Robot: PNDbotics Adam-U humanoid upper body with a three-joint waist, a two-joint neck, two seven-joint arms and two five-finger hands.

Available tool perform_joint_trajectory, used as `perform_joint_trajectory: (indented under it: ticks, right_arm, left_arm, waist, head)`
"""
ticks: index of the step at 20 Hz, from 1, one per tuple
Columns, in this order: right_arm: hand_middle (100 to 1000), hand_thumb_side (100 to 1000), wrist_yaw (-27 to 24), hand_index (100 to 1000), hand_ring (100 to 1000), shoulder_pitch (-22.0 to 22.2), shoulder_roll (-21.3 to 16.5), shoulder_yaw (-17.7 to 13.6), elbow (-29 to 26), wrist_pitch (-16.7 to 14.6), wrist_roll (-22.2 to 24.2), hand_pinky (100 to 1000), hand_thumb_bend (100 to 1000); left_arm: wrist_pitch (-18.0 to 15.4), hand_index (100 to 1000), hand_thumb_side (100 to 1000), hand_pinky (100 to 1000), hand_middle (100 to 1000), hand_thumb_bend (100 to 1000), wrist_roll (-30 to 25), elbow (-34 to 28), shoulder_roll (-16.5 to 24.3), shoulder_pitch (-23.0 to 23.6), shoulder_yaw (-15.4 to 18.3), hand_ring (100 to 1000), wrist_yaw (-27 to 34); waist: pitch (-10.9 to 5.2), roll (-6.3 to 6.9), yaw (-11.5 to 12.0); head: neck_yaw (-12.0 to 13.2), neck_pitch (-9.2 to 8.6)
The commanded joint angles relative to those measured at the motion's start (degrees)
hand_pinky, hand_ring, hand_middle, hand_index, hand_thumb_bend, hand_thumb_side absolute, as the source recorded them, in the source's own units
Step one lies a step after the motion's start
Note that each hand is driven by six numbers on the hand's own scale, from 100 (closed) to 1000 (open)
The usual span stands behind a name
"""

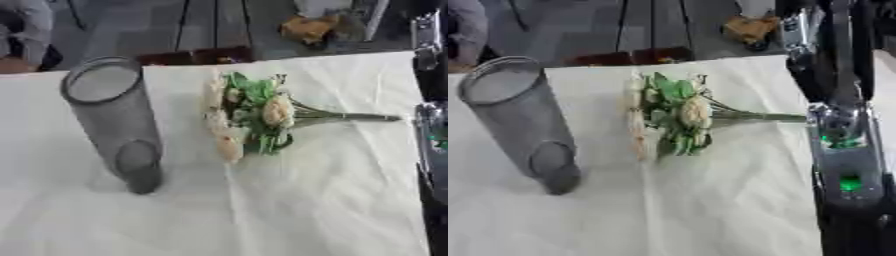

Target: Arrange flowers into the vase.

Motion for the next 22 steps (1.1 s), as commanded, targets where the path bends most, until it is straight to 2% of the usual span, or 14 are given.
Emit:
perform_joint_trajectory:
  ticks: [1,5,7,9,15,22]
  right_arm:
    - [582,1000,0.56,881,841,-1.24,-1.34,-0.18,-0.28,0.07,-0.23,673,299]
    - [596,1000,1.66,885,852,-2.75,-2.82,0.41,0.78,0.12,0.6,680,372]
    - [616,1000,2.95,894,878,-4.47,-4.32,1.06,2.13,0.38,1.72,706,446]
    - [642,1000,4.48,902,899,-6.81,-6.53,2.22,4.35,1.03,3.18,730,482]
    - [684,1000,9.24,906,937,-13.77,-14.18,7.23,12.0,5.22,7.92,770,554]
    - [782,1000,14.95,941,977,-17.95,-22.27,14.12,21.35,10.43,13.67,797,635]
  left_arm:
    - [-0.06,906,1000,550,863,100,-0.16,-1.03,0.6,-0.41,0.64,670,0.28]
    - [-0.05,906,1000,551,863,100,-0.29,-1.03,0.65,-0.33,0.64,670,0.35]
    - [-0.04,906,1000,551,863,100,-0.35,-1.03,0.72,-0.27,0.63,670,0.39]
    - [0.01,907,1000,551,863,100,-0.45,-1.03,0.81,-0.1,0.6,670,0.44]
    - [0.09,907,1000,551,863,100,-0.78,-1.03,1.17,0.16,0.5,670,0.58]
    - [0.13,907,1000,551,863,100,-1.2,-1.03,1.43,0.33,0.32,670,0.8]
  waist:
    - [-1.16,-0.13,0.11]
    - [-1.3,-0.1,0.19]
    - [-1.46,-0.08,0.23]
    - [-1.72,-0.16,0.26]
    - [-2.19,-0.28,0.28]
    - [-2.52,-0.46,0.52]
  head:
    - [0.13,-0.27]
    - [0.05,0.13]
    - [-0.04,0.29]
    - [-0.14,0.5]
    - [-0.09,0.89]
    - [-0.25,1.06]
